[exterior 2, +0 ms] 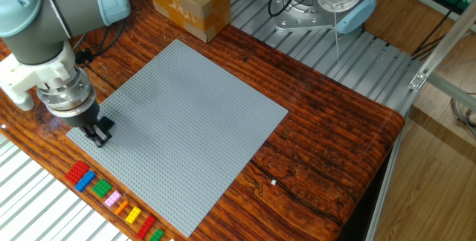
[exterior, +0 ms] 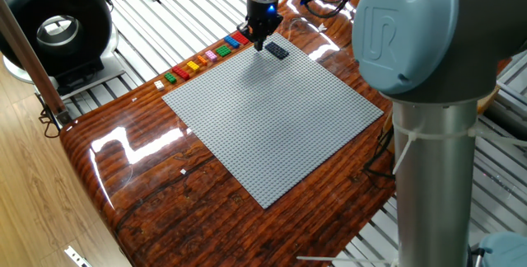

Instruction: Build with small Lego blocks

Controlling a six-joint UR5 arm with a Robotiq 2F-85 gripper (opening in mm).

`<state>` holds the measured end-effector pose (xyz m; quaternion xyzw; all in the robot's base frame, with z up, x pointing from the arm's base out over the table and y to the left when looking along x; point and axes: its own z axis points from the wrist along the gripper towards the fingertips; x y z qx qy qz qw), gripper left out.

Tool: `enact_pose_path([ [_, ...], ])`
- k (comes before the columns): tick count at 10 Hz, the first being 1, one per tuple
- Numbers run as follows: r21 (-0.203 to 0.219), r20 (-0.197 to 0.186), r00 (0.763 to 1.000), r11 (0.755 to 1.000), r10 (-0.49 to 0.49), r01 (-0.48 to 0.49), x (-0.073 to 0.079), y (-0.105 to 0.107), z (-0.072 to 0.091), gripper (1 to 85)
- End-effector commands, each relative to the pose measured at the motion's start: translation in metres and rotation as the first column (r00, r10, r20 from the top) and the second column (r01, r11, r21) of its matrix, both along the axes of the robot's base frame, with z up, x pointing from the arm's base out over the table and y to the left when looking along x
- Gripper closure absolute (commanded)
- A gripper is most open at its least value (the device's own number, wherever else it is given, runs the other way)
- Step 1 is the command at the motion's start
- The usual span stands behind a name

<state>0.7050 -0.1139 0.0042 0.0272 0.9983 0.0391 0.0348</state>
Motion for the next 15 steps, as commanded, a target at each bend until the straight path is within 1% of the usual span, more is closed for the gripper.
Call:
enact_pose_path([
  [1, 0.009, 0.005, 1.000, 1.000, 0.018, -0.018, -0.0019, -0.0059, 0.0008, 84.7],
  [8, 0.006, 0.007, 0.999, 0.999, 0.043, -0.044, -0.0034, -0.0120, 0.0012, 84.7],
  [11, 0.003, 0.012, 0.999, 0.999, 0.048, -0.048, -0.0016, -0.0135, 0.0016, 84.7],
  [15, 0.001, 0.011, 1.000, 1.000, 0.025, -0.025, 0.0007, -0.0106, 0.0044, 84.7],
])
